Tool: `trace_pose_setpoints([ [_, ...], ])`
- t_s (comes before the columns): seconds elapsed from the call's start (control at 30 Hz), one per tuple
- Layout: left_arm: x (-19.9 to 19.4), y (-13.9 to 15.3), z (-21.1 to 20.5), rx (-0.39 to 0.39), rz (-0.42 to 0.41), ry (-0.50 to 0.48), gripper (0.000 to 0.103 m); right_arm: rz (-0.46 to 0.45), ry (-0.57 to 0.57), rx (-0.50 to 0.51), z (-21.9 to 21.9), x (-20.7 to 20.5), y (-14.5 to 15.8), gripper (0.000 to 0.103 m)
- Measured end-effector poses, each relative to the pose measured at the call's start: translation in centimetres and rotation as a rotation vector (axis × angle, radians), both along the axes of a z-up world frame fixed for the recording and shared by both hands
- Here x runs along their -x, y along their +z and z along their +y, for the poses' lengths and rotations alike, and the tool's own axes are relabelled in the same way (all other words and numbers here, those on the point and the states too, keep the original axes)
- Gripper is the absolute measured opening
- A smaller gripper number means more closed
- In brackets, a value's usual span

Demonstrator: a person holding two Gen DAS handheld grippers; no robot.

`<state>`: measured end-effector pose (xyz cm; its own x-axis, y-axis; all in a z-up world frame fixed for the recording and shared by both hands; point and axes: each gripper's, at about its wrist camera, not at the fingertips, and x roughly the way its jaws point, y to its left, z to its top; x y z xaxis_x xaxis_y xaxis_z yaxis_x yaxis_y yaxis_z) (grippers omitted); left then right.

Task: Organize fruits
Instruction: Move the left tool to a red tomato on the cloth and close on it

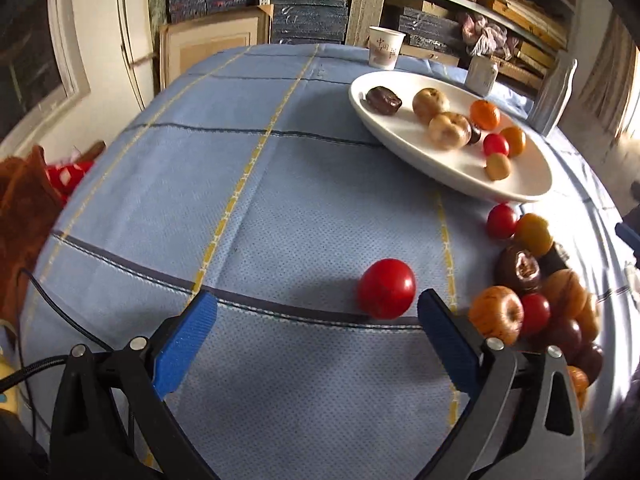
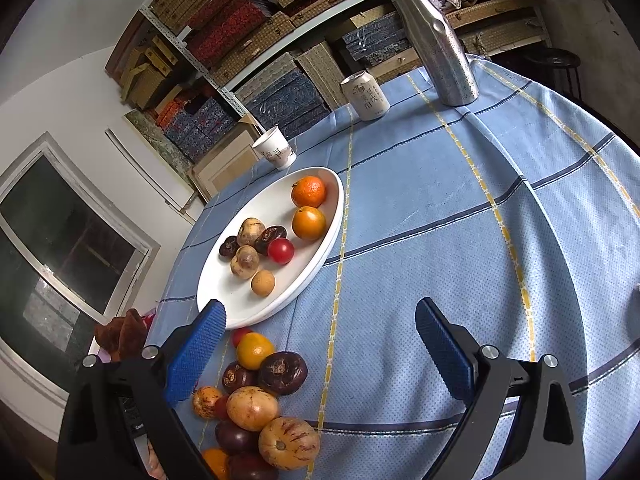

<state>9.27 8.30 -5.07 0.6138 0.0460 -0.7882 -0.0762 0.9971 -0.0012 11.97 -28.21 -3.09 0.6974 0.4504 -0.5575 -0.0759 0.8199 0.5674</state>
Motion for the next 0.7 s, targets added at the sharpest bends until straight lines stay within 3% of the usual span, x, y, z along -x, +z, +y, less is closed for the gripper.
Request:
trace_pose_setpoints([
  [0.3,0.3,0.2,-1.1,-0.030,-0.031,-0.047,0.097,0.004,-0.001,0.003,0.0,-0.1,0.0,0.096],
  [0.37,0.4,0.3,-1.7,-0.038,-0.036,-0.081,0.077,0.003,-0.001,0.002,0.0,-0.1,0.0,0.096],
  [0.53,-0.1,-0.4,-2.4,0.002,-0.003,-0.150,0.054,0.006,0.001,0.006,0.1,-0.1,-0.2,0.096],
  [0.7,-0.2,-0.5,-2.8,0.021,-0.003,-0.176,0.042,0.012,0.007,0.016,0.4,-0.1,-0.5,0.096],
])
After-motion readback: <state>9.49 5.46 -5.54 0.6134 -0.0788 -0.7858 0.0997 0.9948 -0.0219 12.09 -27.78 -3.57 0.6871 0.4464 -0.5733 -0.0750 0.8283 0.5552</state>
